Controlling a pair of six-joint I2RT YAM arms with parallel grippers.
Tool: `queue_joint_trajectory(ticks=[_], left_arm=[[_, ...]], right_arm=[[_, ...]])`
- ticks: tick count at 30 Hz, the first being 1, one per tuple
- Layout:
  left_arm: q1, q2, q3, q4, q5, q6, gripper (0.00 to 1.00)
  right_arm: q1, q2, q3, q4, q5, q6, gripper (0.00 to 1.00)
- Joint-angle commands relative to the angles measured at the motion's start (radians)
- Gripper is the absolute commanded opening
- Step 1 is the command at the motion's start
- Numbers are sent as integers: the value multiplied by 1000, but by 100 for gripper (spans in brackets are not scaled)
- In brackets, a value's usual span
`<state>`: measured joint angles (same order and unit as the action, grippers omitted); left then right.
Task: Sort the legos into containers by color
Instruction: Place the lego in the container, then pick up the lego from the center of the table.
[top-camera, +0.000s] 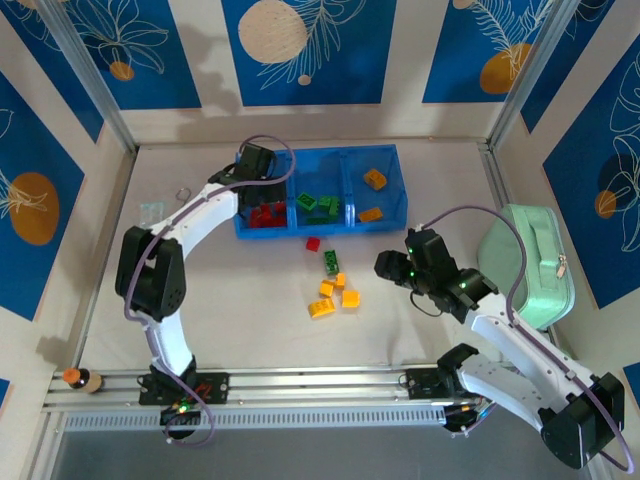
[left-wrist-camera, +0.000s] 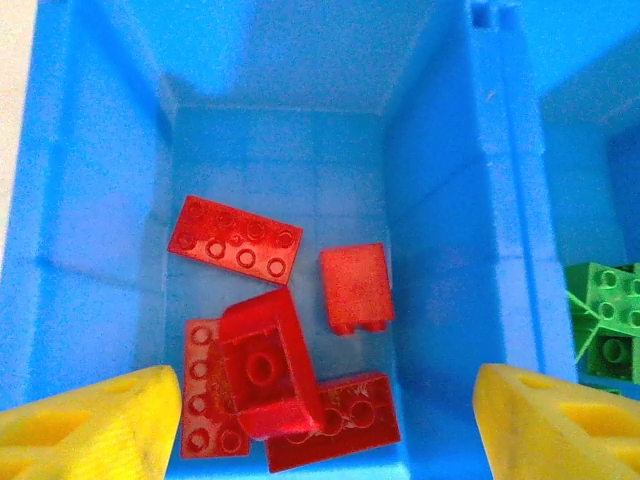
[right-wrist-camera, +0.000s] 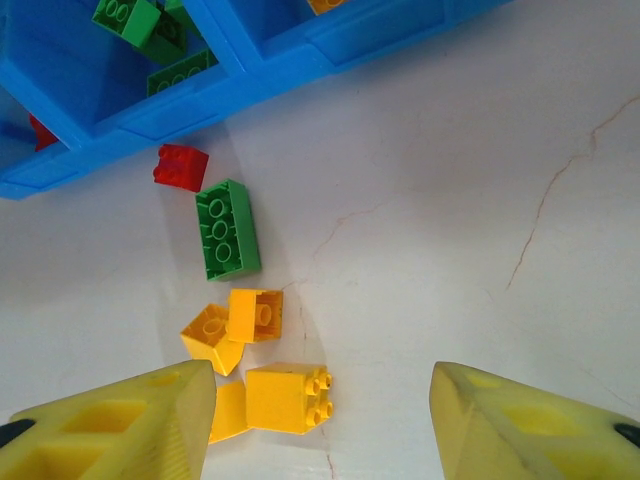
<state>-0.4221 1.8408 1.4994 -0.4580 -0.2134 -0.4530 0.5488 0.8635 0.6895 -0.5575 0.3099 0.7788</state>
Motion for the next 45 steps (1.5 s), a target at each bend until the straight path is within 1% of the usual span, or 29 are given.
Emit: queue_joint_trajectory(ticks=[1, 4, 6, 10, 14, 17, 24, 45], left_arm=[[-20, -54, 5, -29, 7, 31, 77], [-73, -112, -65, 7, -6, 55, 76], [-118, -144, -117, 29, 9, 74, 76], [-198, -169, -208, 63, 141, 87, 77], [-262, -129, -248, 71, 151, 82, 75], [-279, -88, -261, 92, 177, 61, 73], [-288, -7, -238, 96, 144, 74, 69], [-285, 160, -111, 77, 114, 106, 58]], right_arm=[[7, -21, -12, -18, 0, 16, 59], [7, -16, -19, -8, -1, 17, 59], [7, -9, -23, -2, -5, 17, 59], [8, 2, -25, 2, -5, 17, 59], [8, 9, -29, 11, -10, 20, 59], [8, 13, -29, 13, -14, 22, 59], [8, -7, -39, -8, 1, 27, 56], [-3, -33, -61, -18, 6, 26, 55]])
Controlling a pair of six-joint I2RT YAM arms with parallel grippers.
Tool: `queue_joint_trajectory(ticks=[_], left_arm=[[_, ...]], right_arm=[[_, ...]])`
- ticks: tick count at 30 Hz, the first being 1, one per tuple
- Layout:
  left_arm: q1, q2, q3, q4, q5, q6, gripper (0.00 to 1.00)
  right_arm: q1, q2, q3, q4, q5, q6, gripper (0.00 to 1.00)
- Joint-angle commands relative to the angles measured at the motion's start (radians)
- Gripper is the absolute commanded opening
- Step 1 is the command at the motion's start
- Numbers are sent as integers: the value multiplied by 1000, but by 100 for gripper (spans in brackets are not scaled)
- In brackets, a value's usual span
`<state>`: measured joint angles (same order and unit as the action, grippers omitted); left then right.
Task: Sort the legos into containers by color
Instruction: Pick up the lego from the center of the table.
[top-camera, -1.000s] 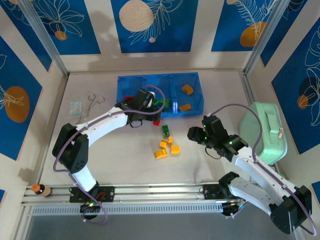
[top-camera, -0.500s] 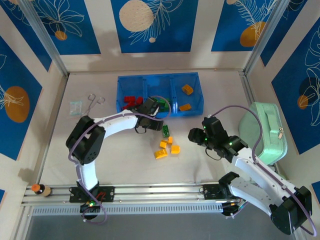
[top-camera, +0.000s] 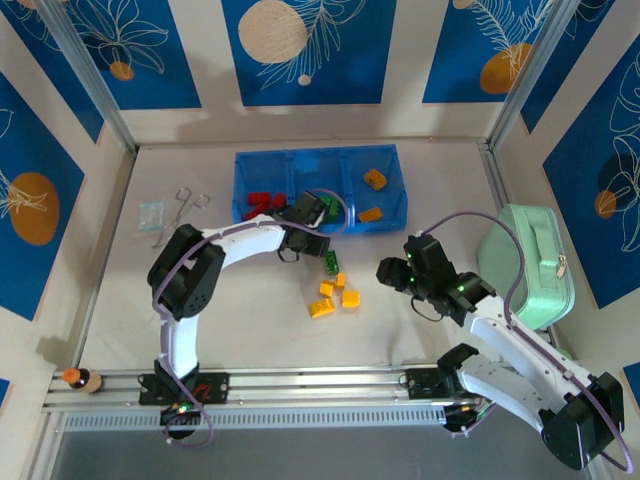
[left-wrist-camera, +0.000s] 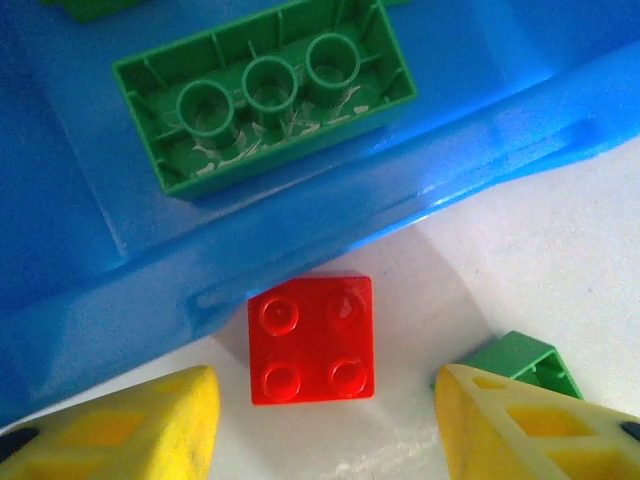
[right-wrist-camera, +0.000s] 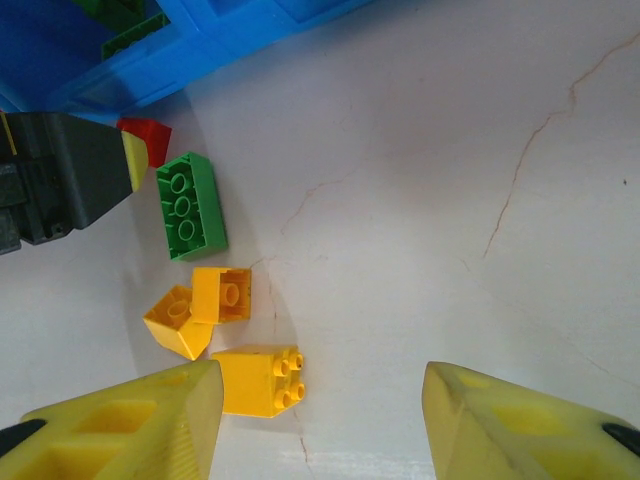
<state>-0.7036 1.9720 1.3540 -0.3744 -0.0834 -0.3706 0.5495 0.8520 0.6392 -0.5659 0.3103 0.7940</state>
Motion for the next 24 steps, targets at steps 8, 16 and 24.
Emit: queue_joint_trajectory(ticks=[8, 16, 24], left_arm=[[-3, 62, 47, -14, -22, 22, 54], [-3, 60, 39, -15, -43, 35, 46], [-18, -4, -14, -12, -47, 23, 38]], right_arm=[[-17, -25, -18, -9, -3, 10, 55], [-23, -25, -22, 0, -11, 11, 55], [-25, -27, -22, -6, -9, 10, 55]])
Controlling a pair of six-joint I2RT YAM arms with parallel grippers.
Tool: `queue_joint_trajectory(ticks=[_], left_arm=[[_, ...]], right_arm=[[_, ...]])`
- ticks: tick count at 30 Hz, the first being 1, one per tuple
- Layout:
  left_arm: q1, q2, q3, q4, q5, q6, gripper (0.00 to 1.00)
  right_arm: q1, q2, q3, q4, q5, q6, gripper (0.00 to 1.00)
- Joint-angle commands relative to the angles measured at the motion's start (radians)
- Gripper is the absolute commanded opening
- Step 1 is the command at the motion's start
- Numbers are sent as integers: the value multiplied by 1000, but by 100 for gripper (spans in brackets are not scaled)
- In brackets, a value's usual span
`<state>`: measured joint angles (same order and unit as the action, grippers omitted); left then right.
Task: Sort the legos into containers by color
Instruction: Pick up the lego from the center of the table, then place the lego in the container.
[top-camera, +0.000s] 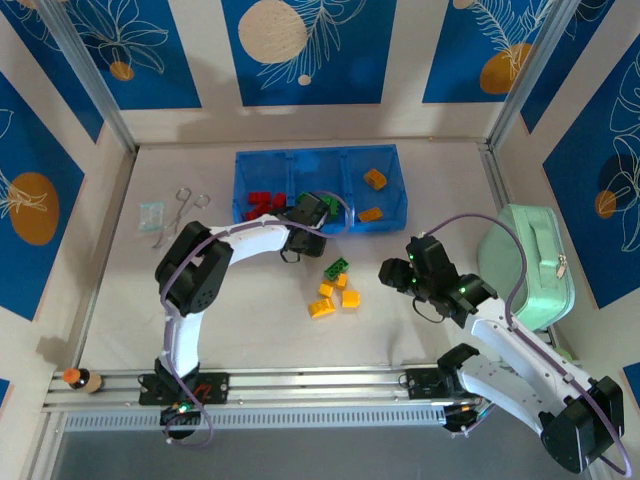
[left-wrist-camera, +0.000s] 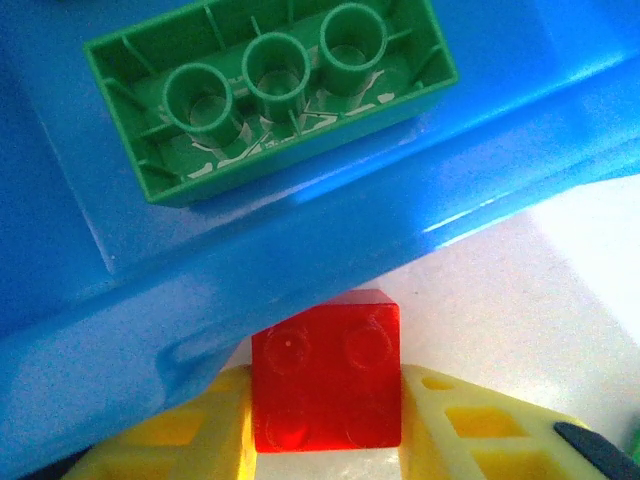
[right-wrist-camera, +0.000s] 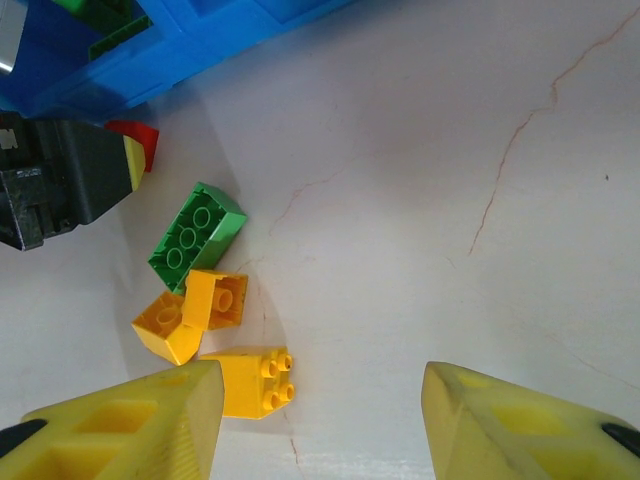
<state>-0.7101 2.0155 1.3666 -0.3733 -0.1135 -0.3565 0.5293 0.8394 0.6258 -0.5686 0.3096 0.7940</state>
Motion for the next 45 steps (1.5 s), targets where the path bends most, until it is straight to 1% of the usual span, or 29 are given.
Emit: queue_joint_trajectory(ticks=[1, 6, 11, 14, 17, 19, 25, 29, 33, 35, 36, 38, 39, 40, 41, 44, 45], left_arm=[[-16, -73, -44, -15, -18, 4, 37], [-24, -240, -192, 16, -28, -30, 36], [-11, -394, -274, -18, -89, -9, 35], [43, -451, -292, -29, -83, -4, 35], [106, -478, -287, -18, -49, -6, 35], [145, -472, -270, -11, -22, -4, 35], [218, -397, -186, -15, 36, 16, 34], [256, -346, -131, -17, 46, 36, 34], [295, -257, -30, -60, 45, 57, 34], [305, -226, 27, -89, 39, 68, 35], [306, -216, 55, -98, 35, 74, 40], [307, -209, 106, -116, 25, 84, 63], [305, -210, 126, -126, 18, 84, 72], [307, -216, 141, -134, 15, 85, 76], [305, -227, 144, -135, 13, 81, 77], [294, -283, 95, -103, 9, 67, 78], [287, -311, 65, -84, 8, 65, 78]], right_arm=[[-5, -16, -10, -4, -8, 11, 55], [-8, -13, -12, 2, -10, 11, 55], [-10, -2, -13, 16, -21, 8, 55], [-9, 8, -11, 24, -33, 9, 55], [-3, 10, -9, 33, -41, 14, 55], [4, 8, -3, 26, -41, 15, 55], [15, -7, 15, -23, -34, 8, 55], [17, -32, 1, -31, -32, 14, 55], [20, -36, -1, -30, -36, 18, 56], [23, -32, 2, -32, -35, 19, 59], [24, -28, 6, -34, -35, 19, 61], [26, -18, 11, -36, -35, 19, 65], [27, -11, 15, -36, -35, 20, 66], [30, -6, 18, -33, -37, 20, 67], [33, 1, 20, -30, -38, 20, 67], [44, 23, 27, -9, -39, 19, 70], [47, 36, 33, -3, -42, 14, 73]])
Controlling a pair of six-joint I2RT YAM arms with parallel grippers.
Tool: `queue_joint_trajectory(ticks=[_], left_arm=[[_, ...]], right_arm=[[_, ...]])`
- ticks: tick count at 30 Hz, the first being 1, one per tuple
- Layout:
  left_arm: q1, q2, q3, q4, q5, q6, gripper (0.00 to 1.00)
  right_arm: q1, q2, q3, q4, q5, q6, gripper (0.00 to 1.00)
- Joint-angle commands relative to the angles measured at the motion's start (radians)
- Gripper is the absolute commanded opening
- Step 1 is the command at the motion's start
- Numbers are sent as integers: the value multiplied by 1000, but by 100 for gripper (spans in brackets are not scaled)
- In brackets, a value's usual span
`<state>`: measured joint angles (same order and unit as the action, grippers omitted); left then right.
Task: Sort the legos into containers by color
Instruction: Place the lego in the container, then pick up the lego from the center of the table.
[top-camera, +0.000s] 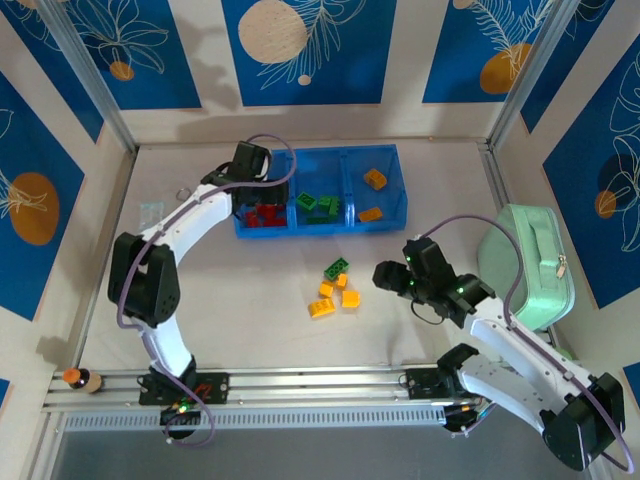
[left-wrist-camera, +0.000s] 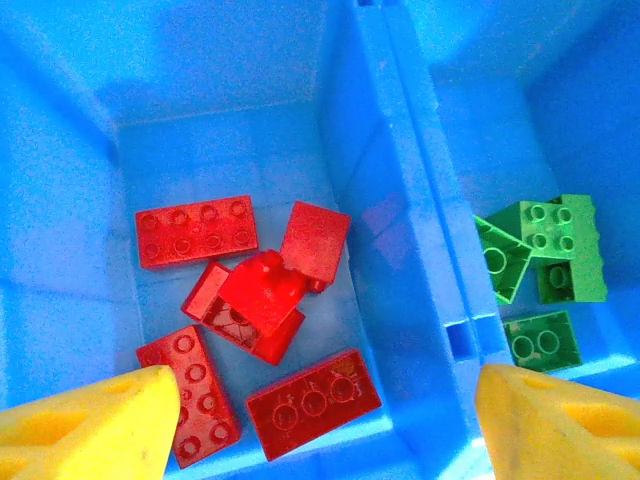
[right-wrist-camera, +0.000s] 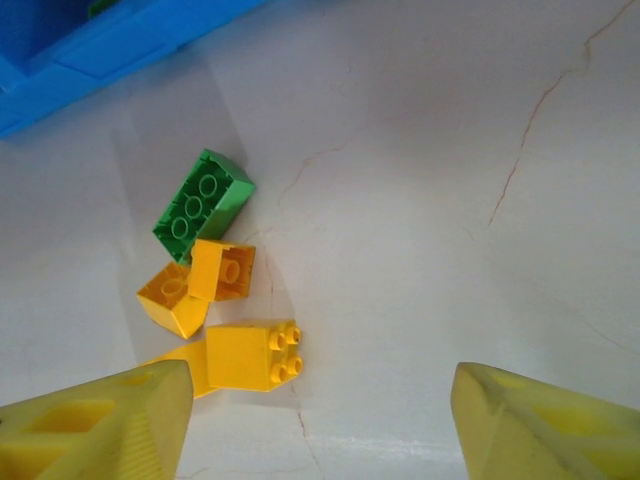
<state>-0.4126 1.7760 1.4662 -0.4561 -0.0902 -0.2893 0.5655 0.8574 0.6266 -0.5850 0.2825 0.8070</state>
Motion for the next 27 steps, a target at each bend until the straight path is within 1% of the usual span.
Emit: queue_joint_trajectory(ticks=[1, 4, 6, 11, 13, 16, 19, 22, 27], left_arm=[[-19, -99, -68, 13, -18, -6, 77], [-48, -188, -180, 54, -26, -21, 76], [-64, -252, -264, 86, -23, -35, 76], [-98, -390, -451, 123, -32, -97, 75], [-118, -447, -527, 136, -38, -123, 75], [-142, -514, -648, 173, -53, -154, 75], [-148, -541, -739, 175, -54, -208, 74], [-166, -575, -802, 166, -74, -236, 74], [-182, -659, -871, 170, -75, -259, 73]], right_arm=[[13, 35, 41, 17, -18, -3, 77], [23, 96, 77, 26, -31, -26, 84], [27, 148, 109, 29, -41, -37, 87], [37, 320, 202, 51, -94, -41, 88], [37, 417, 272, 31, -126, -55, 88], [39, 561, 394, -46, -142, -76, 85], [63, 672, 472, -59, -138, -72, 82], [90, 772, 536, -70, -116, -58, 79], [109, 899, 612, -91, -105, -34, 75]])
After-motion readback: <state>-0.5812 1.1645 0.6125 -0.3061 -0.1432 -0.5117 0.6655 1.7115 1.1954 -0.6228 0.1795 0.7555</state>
